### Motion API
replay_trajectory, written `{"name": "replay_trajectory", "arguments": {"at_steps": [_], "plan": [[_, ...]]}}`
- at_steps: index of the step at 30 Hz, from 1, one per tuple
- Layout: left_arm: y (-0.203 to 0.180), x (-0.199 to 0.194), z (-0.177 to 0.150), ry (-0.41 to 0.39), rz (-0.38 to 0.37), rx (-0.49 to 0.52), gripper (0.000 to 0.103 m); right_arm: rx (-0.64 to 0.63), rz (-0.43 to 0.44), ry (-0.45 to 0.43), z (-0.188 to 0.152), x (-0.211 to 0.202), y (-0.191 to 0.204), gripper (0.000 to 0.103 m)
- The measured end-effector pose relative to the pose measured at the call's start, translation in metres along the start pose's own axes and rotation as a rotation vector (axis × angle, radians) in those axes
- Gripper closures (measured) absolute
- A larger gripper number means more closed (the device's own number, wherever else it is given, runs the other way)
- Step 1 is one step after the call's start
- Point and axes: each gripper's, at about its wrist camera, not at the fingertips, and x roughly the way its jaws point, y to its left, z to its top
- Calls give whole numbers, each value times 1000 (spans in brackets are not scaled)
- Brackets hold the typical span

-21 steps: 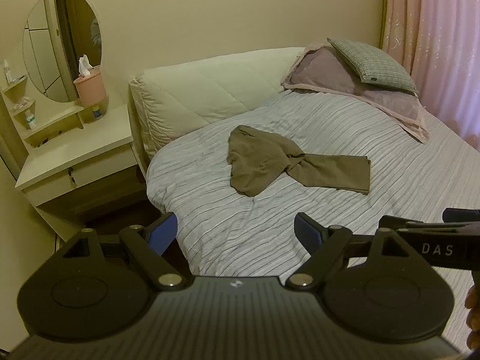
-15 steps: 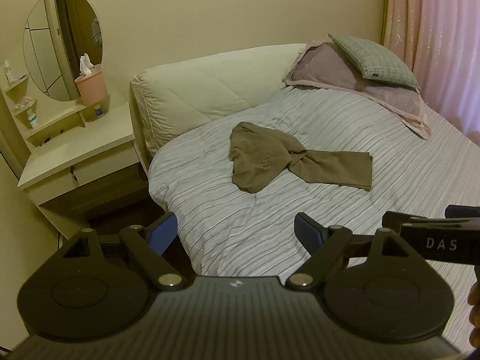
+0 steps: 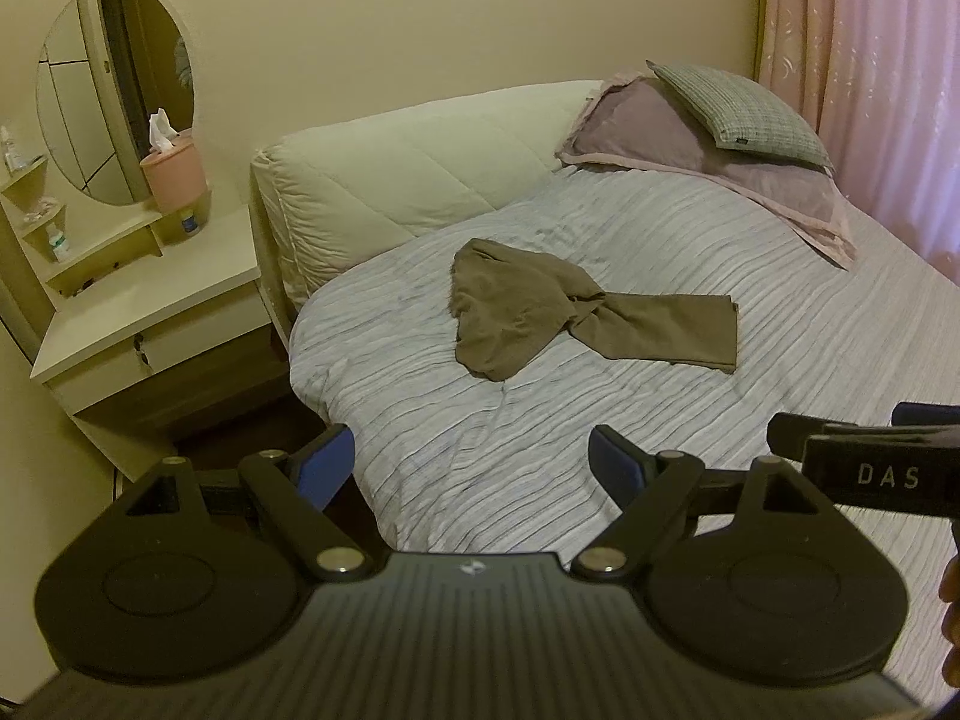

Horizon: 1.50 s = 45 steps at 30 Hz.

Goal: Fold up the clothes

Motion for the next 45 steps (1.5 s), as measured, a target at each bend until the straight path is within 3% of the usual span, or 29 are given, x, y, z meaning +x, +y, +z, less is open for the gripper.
{"name": "replay_trajectory", "arguments": {"at_steps": [45], "plan": [[9,8,-7,40,40,-23,20,24,18,14,-6,11,-2,1]]}}
